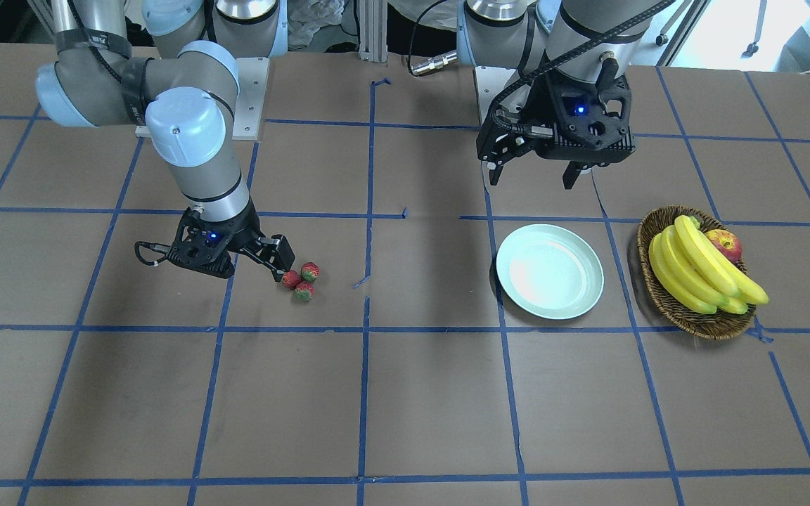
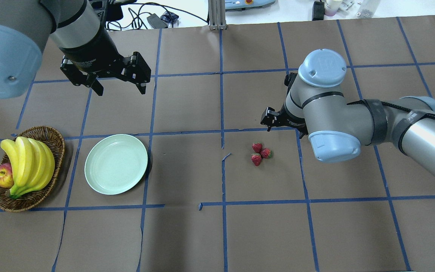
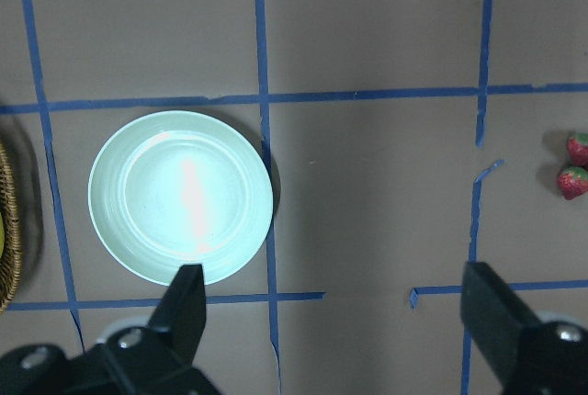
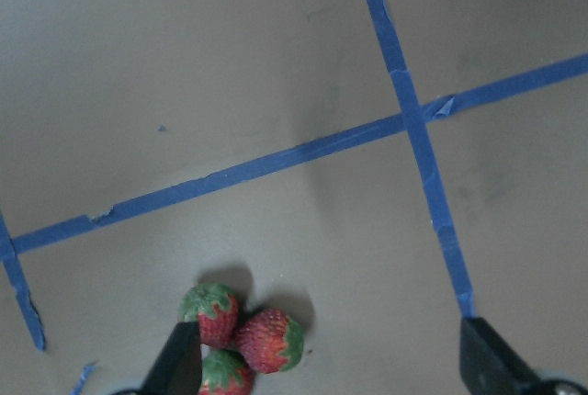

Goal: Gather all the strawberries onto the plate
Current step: 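Move the right gripper down over the strawberry cluster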

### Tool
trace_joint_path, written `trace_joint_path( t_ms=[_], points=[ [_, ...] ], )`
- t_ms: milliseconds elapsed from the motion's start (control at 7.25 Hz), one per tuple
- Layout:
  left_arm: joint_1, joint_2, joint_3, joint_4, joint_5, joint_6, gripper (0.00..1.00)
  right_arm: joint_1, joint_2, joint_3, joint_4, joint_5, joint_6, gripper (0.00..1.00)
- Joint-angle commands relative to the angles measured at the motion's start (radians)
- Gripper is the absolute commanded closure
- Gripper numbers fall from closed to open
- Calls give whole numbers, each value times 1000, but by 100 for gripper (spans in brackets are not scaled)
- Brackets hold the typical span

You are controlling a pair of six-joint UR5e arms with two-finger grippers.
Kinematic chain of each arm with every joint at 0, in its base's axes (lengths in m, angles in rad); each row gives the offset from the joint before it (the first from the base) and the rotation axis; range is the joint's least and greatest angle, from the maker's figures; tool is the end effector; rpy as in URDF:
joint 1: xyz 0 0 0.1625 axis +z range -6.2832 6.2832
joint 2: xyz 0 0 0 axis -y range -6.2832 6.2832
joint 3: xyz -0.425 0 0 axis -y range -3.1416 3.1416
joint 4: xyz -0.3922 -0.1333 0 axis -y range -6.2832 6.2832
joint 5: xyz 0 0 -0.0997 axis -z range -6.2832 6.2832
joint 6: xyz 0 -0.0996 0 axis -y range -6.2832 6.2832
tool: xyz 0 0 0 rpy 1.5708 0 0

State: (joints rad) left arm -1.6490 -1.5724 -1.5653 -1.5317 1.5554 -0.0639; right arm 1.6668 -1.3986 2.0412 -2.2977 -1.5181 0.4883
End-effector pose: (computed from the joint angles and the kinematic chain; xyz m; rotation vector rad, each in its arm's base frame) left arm -0.1732 -0.4847 0.4938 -0.0228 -3.1224 0.0653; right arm 0.1853 -0.4790 0.2555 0.5941 3.0071 -0.1005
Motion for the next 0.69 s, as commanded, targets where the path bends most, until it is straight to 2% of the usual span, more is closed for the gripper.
trace_joint_path(
  t_ms=[0,414,552],
  points=[
    [2,0,-7,2,0,1,0,-1,30,24,-32,44,524,0],
    [2,0,-13,2,0,1,0,-1,102,37,-38,44,974,0],
    [3,0,-15,4,0,1,0,-2,110,33,-37,71,1053,0]
  ],
)
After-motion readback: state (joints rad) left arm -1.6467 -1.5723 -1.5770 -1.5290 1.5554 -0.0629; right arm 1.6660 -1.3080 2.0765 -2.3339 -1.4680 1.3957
